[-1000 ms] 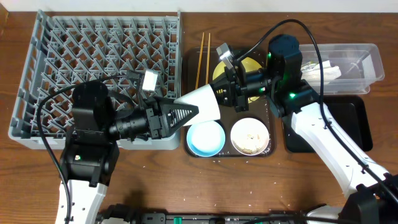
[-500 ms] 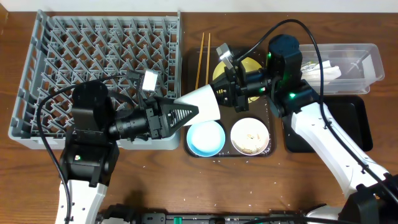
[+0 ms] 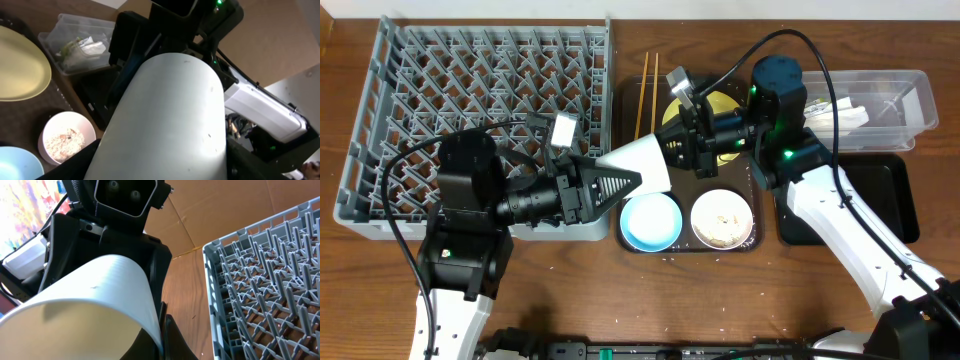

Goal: Sort waste into correct bins and load items into the dishwasher
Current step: 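Lift the white cup and hand it to the left gripper, then place the white cup into the dish rack with the left gripper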

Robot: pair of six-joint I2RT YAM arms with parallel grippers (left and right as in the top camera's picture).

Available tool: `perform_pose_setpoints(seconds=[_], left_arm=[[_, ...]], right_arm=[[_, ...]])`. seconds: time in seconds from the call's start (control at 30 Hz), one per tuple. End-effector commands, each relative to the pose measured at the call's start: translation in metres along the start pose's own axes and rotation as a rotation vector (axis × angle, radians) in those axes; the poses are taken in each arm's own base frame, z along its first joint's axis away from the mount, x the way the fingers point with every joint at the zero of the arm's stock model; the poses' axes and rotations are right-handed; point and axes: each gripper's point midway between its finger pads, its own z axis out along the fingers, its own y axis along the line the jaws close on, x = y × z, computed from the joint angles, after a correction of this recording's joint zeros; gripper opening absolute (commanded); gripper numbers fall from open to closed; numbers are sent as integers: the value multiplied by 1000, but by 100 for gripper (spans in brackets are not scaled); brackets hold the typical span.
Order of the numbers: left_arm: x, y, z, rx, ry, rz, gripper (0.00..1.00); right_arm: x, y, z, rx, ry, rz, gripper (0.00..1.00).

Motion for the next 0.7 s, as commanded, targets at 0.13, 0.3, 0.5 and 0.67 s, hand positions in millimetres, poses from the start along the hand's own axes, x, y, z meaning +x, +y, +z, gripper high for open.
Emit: perform_pose_setpoints(seconds=[0.13,0.3,0.5,0.67], left_arm=[[1,-10,1,27,16,43,60],[-3,29,-2,-169,-49,-12,57],[3,86,-27,-513,-133,-133,57],[-8,119,-105,-972,-289,-213,57]], right_arm=[[-9,1,8,43,-19,-21,29],[-22,-53,-35,313,-126,57,76],[23,-114,-94,674,-132,367,77],[99,-128,-115,941,89,527,75]])
